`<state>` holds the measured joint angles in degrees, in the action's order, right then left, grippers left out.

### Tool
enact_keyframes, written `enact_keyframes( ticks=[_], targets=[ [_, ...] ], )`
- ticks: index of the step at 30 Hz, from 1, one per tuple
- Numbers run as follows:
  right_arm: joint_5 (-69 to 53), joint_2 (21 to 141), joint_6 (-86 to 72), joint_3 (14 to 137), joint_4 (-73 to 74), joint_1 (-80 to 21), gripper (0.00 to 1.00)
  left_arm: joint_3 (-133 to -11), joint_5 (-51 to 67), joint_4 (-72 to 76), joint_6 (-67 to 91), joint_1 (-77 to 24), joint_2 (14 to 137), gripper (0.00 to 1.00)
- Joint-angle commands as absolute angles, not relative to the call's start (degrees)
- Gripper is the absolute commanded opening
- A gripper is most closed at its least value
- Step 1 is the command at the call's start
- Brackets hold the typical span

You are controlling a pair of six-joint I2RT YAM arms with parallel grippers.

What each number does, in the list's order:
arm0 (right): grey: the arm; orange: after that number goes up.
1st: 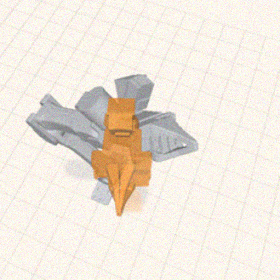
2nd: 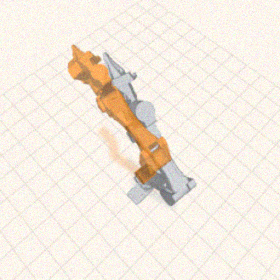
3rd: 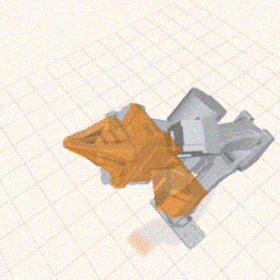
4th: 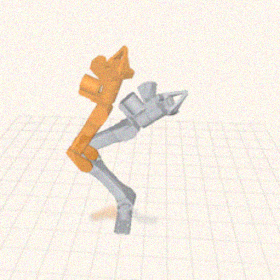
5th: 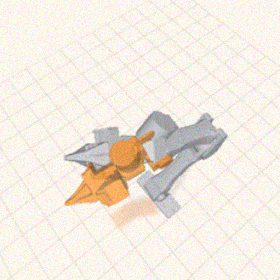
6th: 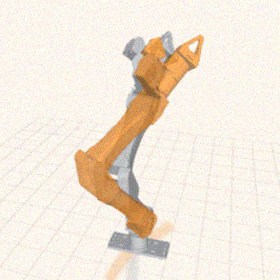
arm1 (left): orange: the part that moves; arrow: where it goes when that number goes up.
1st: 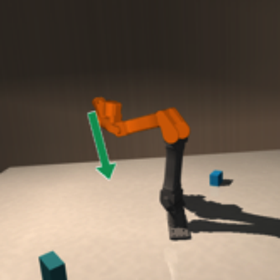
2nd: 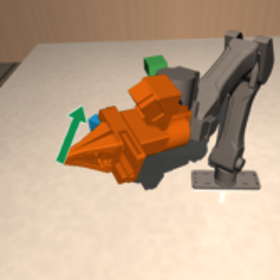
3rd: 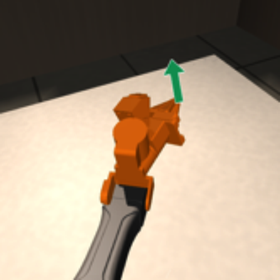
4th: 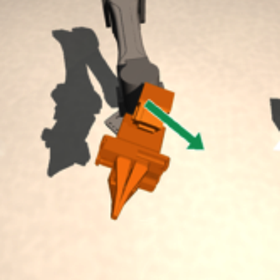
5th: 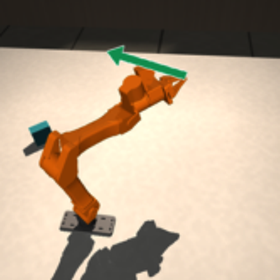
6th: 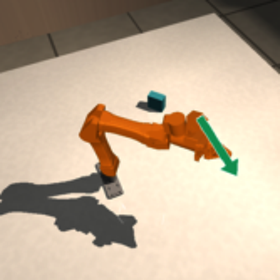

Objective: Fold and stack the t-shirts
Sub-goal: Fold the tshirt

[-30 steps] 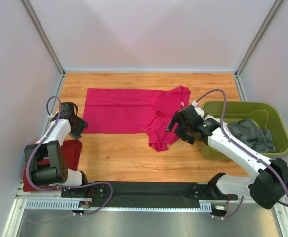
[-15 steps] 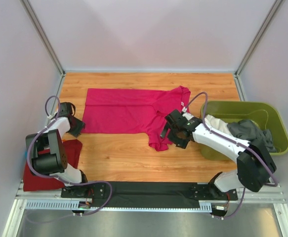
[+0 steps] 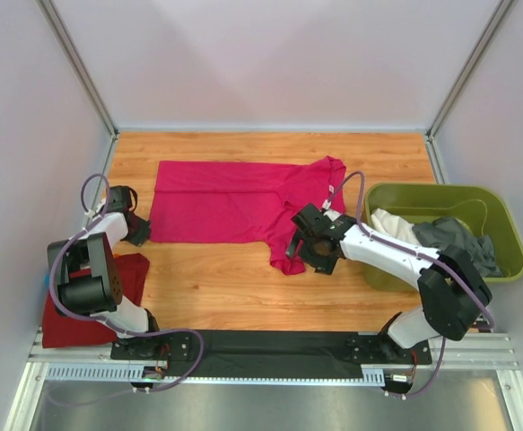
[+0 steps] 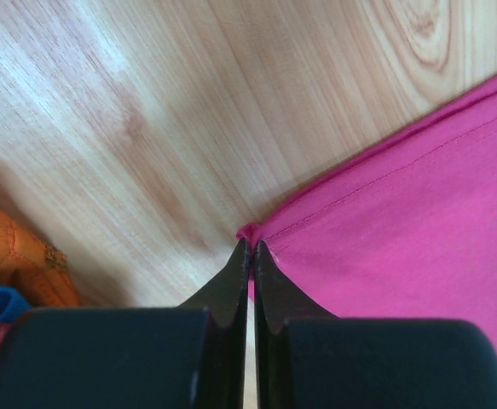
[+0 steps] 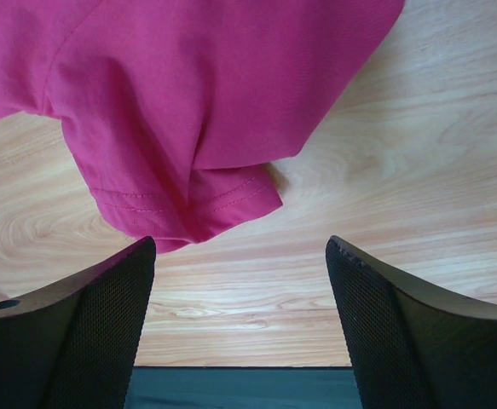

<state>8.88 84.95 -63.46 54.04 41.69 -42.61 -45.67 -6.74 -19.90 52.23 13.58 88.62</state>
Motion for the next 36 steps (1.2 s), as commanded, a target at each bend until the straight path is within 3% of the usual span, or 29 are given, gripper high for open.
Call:
enact_keyframes(
  ticks=[1, 11, 25, 28, 30, 36],
  targets=[
    [9.9, 85.8, -65.8, 53.6, 39.9, -43.9, 0.82, -45.7, -9.5, -21.0, 52.6, 14.0, 88.9, 0.00],
    [10.6, 88.9, -68.1, 49.9, 34.1, -44.1, 0.53, -45.3, -9.4, -21.2, 51.4, 13.9, 85.9, 0.00],
    [15.9, 92.7, -64.7, 51.4, 34.0, -44.0, 0.32, -44.9, -9.0, -21.0, 51.0, 13.9, 85.6, 0.00],
    [15.3, 93.7, -64.2, 51.7, 33.5, -44.0, 0.21, -45.3, -9.1, -21.5, 50.7, 14.0, 85.7, 0.00],
    [15.6, 93.2, -63.8, 52.0, 34.4, -44.0, 0.02, -45.5, -9.2, -21.6, 50.6, 13.8, 85.7, 0.00],
    [18.3, 85.2, -60.7, 56.5, 40.6, -44.1, 0.00, -47.6, -10.5, -24.2, 49.7, 14.0, 85.0, 0.00]
  ],
)
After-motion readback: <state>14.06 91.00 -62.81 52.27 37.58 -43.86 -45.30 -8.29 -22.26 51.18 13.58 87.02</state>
